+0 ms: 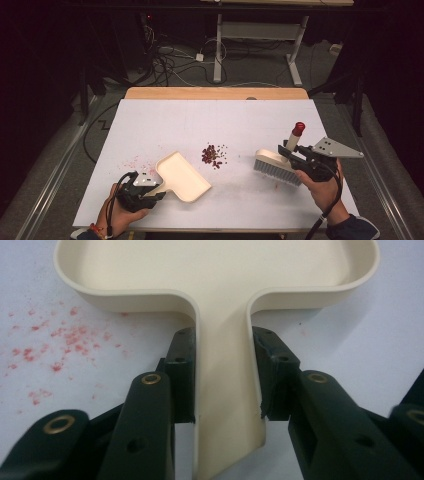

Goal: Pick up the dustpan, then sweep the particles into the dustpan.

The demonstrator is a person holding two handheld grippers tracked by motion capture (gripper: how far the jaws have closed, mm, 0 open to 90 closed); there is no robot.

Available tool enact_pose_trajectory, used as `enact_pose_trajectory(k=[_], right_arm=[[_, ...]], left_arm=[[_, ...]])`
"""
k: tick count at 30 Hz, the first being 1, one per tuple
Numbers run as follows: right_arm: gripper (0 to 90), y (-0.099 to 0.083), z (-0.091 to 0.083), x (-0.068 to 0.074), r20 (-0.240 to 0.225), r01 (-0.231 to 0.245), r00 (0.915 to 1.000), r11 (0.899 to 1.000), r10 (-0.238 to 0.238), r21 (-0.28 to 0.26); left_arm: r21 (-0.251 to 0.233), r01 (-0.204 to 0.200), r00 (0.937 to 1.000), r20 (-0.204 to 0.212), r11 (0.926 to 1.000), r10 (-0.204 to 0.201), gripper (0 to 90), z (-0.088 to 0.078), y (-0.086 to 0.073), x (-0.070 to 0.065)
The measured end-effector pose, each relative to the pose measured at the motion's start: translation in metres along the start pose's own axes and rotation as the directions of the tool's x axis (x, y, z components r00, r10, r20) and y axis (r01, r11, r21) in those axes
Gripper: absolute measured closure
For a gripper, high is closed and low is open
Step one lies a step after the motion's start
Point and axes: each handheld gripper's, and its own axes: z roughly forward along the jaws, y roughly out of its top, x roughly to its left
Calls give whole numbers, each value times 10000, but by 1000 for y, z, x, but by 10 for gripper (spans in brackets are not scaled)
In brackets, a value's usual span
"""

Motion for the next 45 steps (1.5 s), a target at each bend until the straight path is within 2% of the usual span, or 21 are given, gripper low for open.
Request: enact_pose_trajectory(k=[11, 19, 24, 26, 30, 38, 39, 40, 43, 45], right_arm=[[704, 10, 19, 1, 118, 100, 9999, 9999, -101, 80], [704, 20, 33, 2, 47, 176, 9998, 9997, -176, -138], [704, 31, 46, 3, 221, 342, 9992, 9991, -337, -246], [704, 32, 48, 3, 181, 257, 9995, 9993, -252, -270], [704, 44, 64, -1, -18, -119, 9999, 9988, 118, -486], [704, 62, 100, -5, -158, -287, 9995, 9984, 280, -491], [704, 64, 106, -5, -167, -189, 9997, 9986, 181, -499], [704, 66, 110, -5, -94, -106, 9999, 9987, 101, -496], [704, 71, 124, -8, 137, -254, 9996, 9979, 263, -604], [704, 72, 131, -7, 475, -200, 9986, 9983, 226, -542]], left_arm=[[60, -71, 10000, -21, 10000, 71, 638, 5, 3, 0], [74, -54, 10000, -61, 10000, 55, 638, 5, 2, -1], [86, -55, 10000, -54, 9999, 56, 638, 6, 4, 0], [96, -48, 10000, -11, 9999, 49, 638, 6, 4, 1], [130, 92, 9998, 148, 9999, -94, 638, 9, 6, 5], [231, 119, 9998, 150, 9997, -123, 638, 15, 9, 7], [235, 159, 9998, 134, 9996, -162, 638, 16, 9, 6], [235, 159, 9998, 134, 9996, -162, 638, 16, 9, 6], [226, 194, 9998, 75, 9996, -196, 637, 16, 8, 5], [206, 217, 9998, 27, 9996, -218, 637, 17, 8, 4]])
